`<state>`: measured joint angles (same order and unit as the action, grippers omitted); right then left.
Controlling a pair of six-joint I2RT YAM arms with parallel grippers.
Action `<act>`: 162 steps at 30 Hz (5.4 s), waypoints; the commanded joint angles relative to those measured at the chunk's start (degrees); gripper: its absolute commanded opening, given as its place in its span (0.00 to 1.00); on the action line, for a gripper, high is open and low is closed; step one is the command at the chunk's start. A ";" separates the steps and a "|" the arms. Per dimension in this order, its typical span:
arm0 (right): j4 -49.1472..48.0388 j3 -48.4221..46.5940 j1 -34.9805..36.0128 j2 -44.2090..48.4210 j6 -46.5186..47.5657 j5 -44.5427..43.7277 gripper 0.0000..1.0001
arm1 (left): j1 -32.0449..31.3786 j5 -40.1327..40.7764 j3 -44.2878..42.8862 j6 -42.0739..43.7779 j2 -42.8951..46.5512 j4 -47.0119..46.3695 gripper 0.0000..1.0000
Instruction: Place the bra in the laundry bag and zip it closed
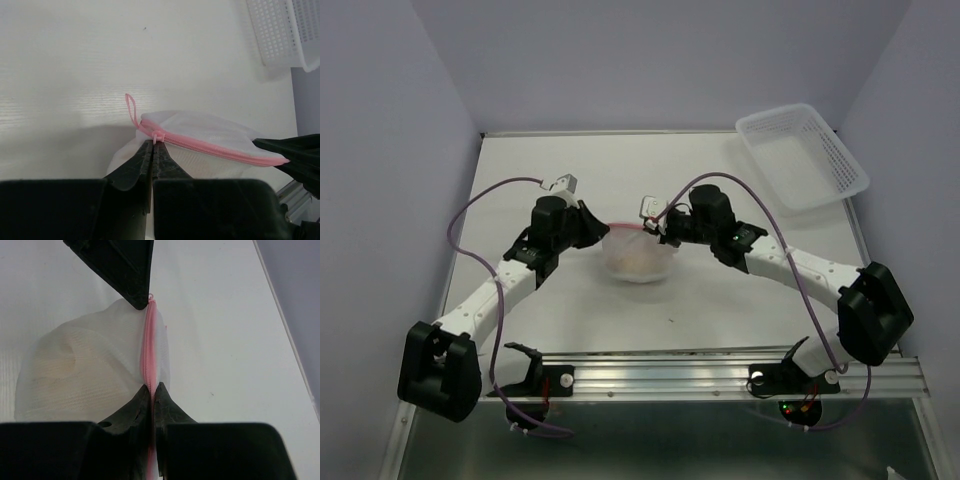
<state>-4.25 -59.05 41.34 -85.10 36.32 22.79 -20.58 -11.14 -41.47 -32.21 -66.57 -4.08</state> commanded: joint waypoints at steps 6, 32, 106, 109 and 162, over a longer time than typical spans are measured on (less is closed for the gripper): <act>-9.99 5.96 -0.91 10.65 -1.51 1.92 0.02 | 3.53 1.92 5.79 -0.23 -3.22 -7.35 0.00; -2.69 -4.68 -0.39 2.66 -13.29 5.60 0.80 | -10.97 14.13 -7.22 -10.16 2.93 3.37 0.00; 6.71 -11.17 -4.96 -0.24 17.29 -12.85 0.05 | 1.68 -2.22 -21.09 2.32 -18.59 -12.18 0.00; 8.03 -13.37 -5.57 -2.17 18.61 -13.91 0.08 | 1.77 -4.06 -26.63 4.34 -22.37 -11.22 0.00; 6.89 -19.61 -6.10 -13.34 -48.27 -34.30 1.00 | -9.13 -3.01 1.57 10.94 -13.07 -26.60 0.51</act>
<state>3.20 -75.31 35.22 -98.32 -10.98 -10.72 -29.15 -14.33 -40.45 -22.41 -81.89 -28.03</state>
